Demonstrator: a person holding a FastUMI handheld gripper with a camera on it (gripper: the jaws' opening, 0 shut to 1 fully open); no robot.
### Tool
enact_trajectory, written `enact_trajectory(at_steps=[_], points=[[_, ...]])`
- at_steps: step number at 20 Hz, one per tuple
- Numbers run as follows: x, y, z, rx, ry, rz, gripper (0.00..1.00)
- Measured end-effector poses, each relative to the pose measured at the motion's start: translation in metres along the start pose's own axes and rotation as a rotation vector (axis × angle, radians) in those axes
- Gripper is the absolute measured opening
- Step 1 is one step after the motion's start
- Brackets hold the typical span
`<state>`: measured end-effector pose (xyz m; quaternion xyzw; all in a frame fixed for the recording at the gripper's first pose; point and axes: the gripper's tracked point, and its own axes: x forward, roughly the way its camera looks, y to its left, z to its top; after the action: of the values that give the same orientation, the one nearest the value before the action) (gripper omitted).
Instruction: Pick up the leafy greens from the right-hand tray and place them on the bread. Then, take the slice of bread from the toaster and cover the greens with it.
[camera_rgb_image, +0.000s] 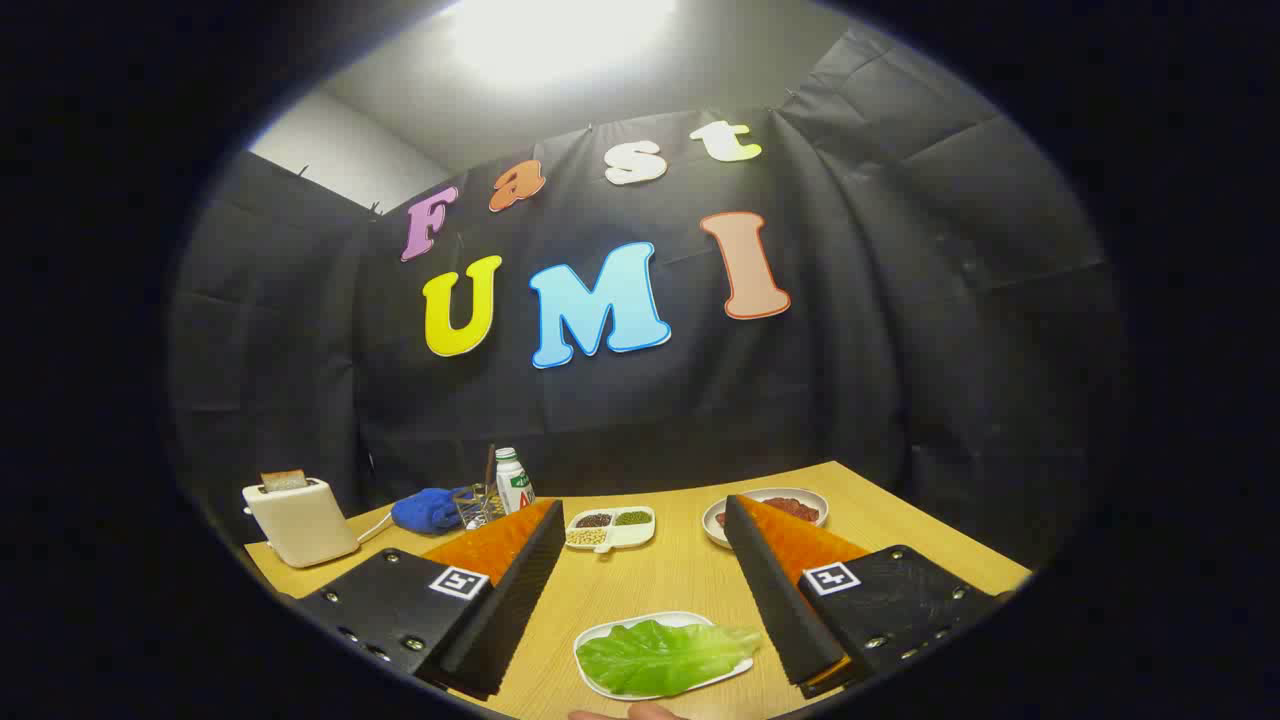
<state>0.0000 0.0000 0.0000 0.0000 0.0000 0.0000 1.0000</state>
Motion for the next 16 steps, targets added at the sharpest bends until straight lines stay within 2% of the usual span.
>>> enact_trajectory(at_steps=[6, 16], points=[[-0.019, -0.014, -0.002, -0.051, 0.000, -0.009, 0.98], [-0.011, -0.045, -0.012, -0.046, 0.009, -0.044, 0.98]])
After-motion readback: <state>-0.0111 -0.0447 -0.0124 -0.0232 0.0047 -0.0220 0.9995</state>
